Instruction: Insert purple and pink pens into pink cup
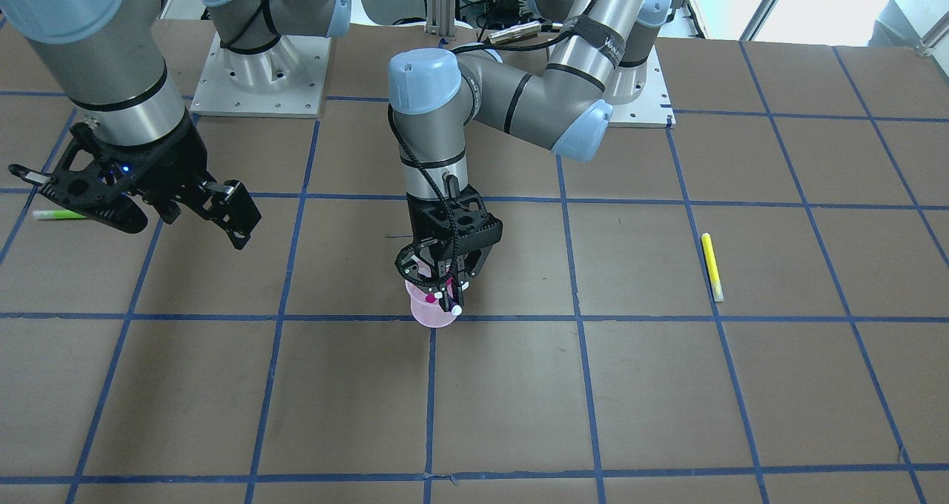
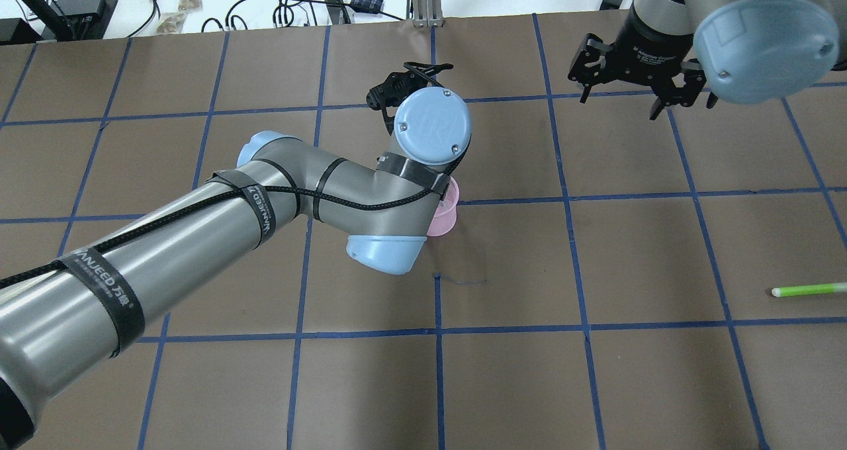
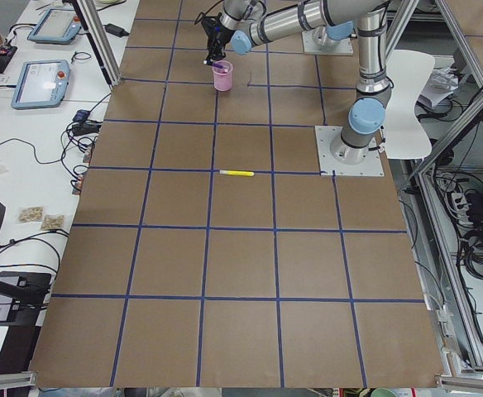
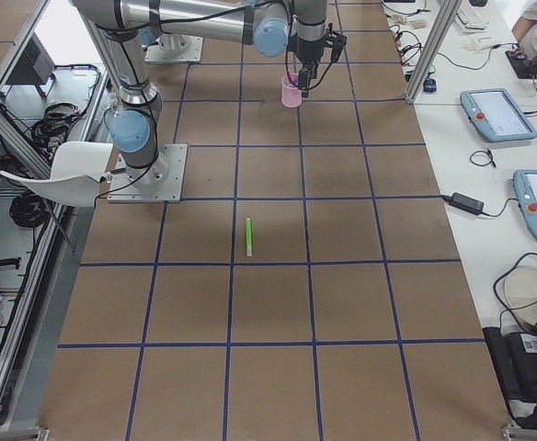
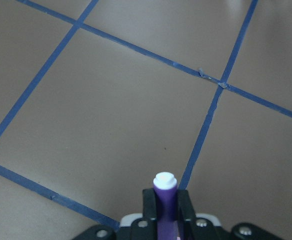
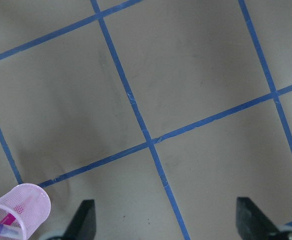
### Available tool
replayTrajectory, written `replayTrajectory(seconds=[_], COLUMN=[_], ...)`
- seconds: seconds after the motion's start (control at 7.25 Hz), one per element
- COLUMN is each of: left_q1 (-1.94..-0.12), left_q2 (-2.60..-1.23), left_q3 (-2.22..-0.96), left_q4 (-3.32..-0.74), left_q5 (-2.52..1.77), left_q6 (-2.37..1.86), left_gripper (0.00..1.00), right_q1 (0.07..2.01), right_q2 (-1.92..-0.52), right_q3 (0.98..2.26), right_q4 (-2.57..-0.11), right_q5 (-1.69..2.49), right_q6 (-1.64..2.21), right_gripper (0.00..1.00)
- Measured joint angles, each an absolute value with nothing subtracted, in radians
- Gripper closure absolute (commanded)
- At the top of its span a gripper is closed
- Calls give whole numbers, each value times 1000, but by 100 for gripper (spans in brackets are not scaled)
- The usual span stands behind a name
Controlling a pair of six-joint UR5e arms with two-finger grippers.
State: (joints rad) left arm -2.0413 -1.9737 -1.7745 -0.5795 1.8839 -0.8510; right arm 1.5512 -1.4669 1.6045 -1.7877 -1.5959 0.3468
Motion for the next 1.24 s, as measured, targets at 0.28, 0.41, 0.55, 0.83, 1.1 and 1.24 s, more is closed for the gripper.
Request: replayTrajectory(seconds=[0.28, 0.41, 0.55, 0.83, 1.1, 1.24], left_q1=[-2043, -2046, -2053, -2059, -2050, -2031], left_q2=[-1982, -1985, -1987, -1985, -1958, -1938], left_q3=[-1775, -1774, -1774, -1770, -1759, -1748], left_q4=[-579, -580, -580, -578, -595, -636], left_q5=[1881, 1882, 1886, 1891, 1875, 1855], left_q6=[-850, -850, -851, -849, -831, -794], left_gripper=[36, 10, 0, 0, 0, 0], right_q1=[1537, 1534, 1533, 1531, 1531, 1531], right_q2=[-1468, -1468, -1468, -1468, -1468, -1468], right_q3=[1605, 1605, 1605, 1605, 1605, 1605], right_q4=[-1785, -1785, -1786, -1786, -1786, -1786], right_q5=[-1598, -1597, -1597, -1597, -1597, -1597], right_q6=[342, 341, 340, 335, 332, 332], right_gripper=[0, 0, 0, 0, 0, 0])
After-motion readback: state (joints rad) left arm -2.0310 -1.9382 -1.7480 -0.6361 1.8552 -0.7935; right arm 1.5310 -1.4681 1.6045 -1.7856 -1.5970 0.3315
